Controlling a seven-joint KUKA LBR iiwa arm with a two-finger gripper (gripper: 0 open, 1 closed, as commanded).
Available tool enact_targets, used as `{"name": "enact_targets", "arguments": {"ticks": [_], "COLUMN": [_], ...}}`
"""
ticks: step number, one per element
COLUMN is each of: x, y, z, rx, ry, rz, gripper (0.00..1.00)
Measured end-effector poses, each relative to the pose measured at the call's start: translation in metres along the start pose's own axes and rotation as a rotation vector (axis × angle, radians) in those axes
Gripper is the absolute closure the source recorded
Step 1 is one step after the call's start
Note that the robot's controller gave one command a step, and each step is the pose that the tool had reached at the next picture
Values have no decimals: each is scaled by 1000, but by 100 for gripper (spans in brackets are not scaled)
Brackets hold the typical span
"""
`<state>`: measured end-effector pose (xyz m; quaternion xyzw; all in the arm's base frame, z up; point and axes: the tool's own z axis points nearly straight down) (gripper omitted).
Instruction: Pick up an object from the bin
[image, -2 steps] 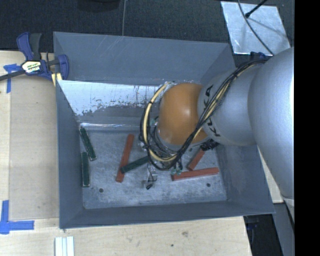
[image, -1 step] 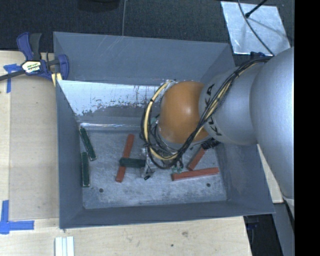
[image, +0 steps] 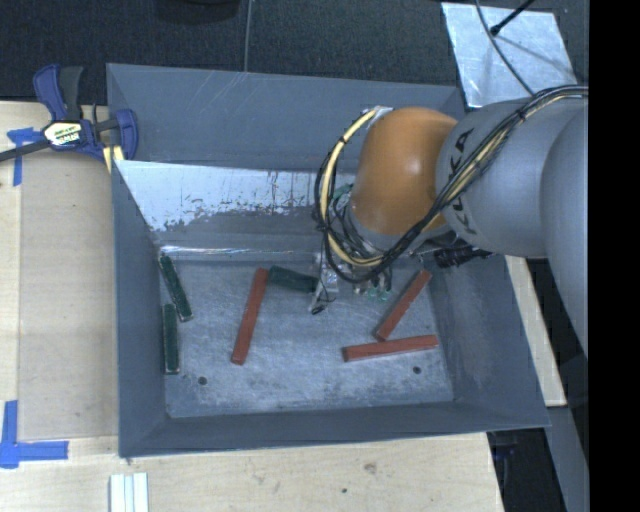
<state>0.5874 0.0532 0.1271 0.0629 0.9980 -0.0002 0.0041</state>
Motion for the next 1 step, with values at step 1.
{"name": "enact_targets", "arguments": {"ticks": [1], "x": [12], "y": [-24], "z": [-90], "rx": [-1], "ry": [-4], "rz": [-2], "gripper": [100]}}
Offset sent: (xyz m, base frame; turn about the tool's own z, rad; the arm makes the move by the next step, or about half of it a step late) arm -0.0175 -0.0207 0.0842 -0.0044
